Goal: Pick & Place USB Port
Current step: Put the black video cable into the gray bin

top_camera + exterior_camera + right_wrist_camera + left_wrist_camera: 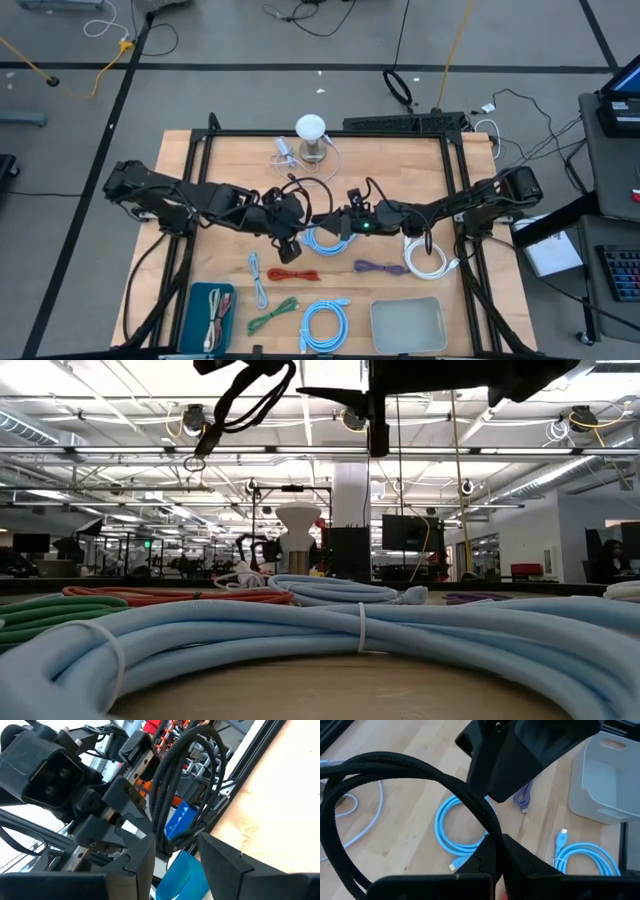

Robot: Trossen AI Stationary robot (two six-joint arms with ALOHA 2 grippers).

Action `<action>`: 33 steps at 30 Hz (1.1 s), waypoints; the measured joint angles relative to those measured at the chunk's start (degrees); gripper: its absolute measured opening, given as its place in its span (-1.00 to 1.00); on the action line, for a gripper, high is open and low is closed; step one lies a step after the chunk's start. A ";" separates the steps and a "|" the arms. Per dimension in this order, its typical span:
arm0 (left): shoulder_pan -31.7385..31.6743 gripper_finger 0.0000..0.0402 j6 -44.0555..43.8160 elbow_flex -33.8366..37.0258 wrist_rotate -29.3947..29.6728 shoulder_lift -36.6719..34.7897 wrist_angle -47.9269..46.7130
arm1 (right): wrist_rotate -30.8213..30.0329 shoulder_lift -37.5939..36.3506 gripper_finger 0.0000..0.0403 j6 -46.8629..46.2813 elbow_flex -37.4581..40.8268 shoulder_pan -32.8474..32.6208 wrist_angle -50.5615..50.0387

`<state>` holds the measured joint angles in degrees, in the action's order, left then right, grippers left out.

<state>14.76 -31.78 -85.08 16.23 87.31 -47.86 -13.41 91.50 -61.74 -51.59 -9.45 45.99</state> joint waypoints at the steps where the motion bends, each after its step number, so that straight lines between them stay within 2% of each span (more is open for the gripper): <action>1: 0.00 -0.96 -0.01 0.00 -0.28 0.00 0.23 | -0.07 0.00 -0.28 0.09 0.00 0.00 0.62; 5: 0.00 -0.96 0.19 0.00 -1.38 0.96 1.94 | -0.17 -0.02 -0.28 1.20 0.00 0.11 2.93; 16: 0.22 -0.96 0.84 0.00 -3.32 3.80 4.87 | -0.20 0.00 -0.32 0.66 0.02 0.48 1.59; 19: 0.17 -0.96 0.77 0.00 -2.25 3.69 4.77 | -0.21 0.00 -0.44 -0.63 0.02 0.50 0.98; 24: 0.04 -0.93 1.21 0.04 -2.56 3.04 5.22 | 0.08 -0.17 -0.89 -0.24 -0.04 0.48 1.64; 29: 0.78 -0.68 0.98 0.07 -7.81 1.88 5.53 | 4.31 -0.11 -0.94 -0.79 0.07 0.87 0.90; 33: 2.90 -0.57 0.13 0.07 -6.02 -1.07 5.07 | 7.10 -0.30 -0.94 -1.80 0.09 0.89 1.25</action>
<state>17.66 -31.65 -85.01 10.21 86.23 -42.79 -6.31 91.20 -63.53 -51.51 -8.56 47.24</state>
